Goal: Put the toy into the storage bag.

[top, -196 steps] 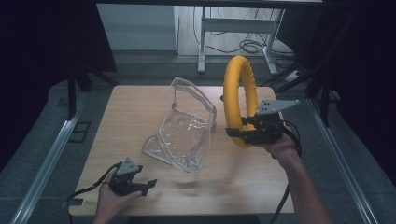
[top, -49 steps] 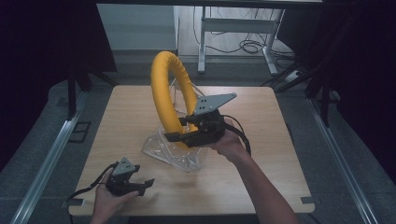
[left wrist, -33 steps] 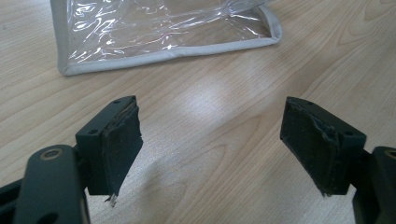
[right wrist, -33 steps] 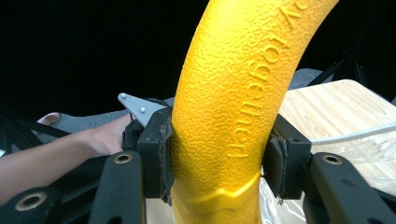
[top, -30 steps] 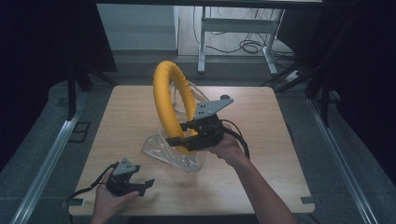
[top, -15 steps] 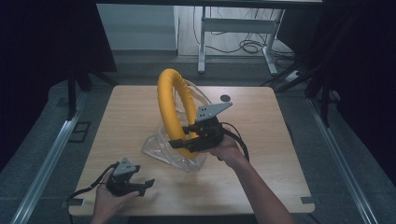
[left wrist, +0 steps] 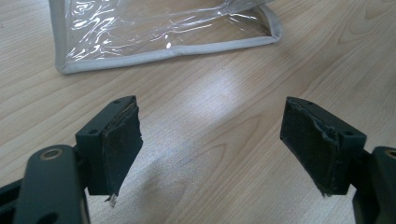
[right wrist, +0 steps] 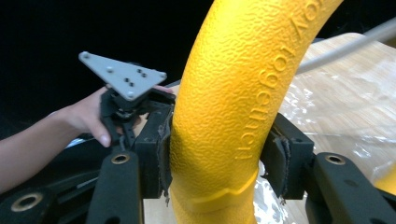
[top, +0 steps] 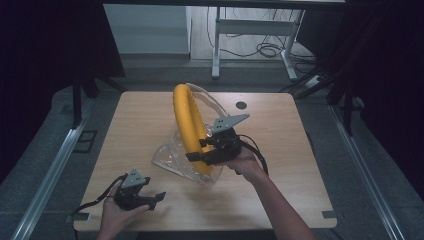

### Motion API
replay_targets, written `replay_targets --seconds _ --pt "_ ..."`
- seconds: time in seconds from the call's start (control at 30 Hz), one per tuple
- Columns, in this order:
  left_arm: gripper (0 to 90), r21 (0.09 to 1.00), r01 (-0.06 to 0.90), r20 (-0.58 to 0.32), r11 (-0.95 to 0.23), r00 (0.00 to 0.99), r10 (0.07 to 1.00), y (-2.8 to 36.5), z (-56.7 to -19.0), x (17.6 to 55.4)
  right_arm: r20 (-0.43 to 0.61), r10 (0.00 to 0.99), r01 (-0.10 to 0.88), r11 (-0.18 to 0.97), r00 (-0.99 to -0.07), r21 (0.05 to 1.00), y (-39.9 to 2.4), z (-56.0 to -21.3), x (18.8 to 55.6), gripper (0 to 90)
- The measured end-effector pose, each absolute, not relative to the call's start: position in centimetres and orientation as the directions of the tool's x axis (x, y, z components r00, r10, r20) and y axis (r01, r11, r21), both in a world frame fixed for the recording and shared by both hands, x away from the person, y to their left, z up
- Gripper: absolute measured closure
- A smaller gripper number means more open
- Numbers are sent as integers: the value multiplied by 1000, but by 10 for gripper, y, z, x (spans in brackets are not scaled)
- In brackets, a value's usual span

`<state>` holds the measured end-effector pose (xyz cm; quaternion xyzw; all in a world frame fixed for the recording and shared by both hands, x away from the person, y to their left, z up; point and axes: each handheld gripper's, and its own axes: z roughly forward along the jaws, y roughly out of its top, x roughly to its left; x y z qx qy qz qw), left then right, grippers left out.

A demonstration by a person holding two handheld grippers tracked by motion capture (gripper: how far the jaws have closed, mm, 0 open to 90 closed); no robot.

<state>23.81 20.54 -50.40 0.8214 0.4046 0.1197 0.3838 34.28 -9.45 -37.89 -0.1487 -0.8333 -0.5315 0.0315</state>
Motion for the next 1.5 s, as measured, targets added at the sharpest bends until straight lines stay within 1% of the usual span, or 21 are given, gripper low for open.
replay_targets --seconds 0.13,0.4,0.6,1.13,1.5 --pt "203 727 573 -115 -378 644 756 205 -504 238 219 232 297 387 -948 873 -97 -381 347 474" --pt "202 726 573 -113 -380 645 756 205 -504 238 128 277 239 416 -952 877 -93 -381 343 438" --pt "202 726 574 -114 -379 645 756 205 -504 238 109 305 230 397 -946 888 -97 -380 340 384" --pt "202 726 573 -114 -380 645 756 205 -504 238 108 327 230 364 -939 902 -115 -377 336 375" --pt "202 726 574 -116 -378 645 755 205 -504 238 108 364 240 339 -925 910 -139 -379 334 373"
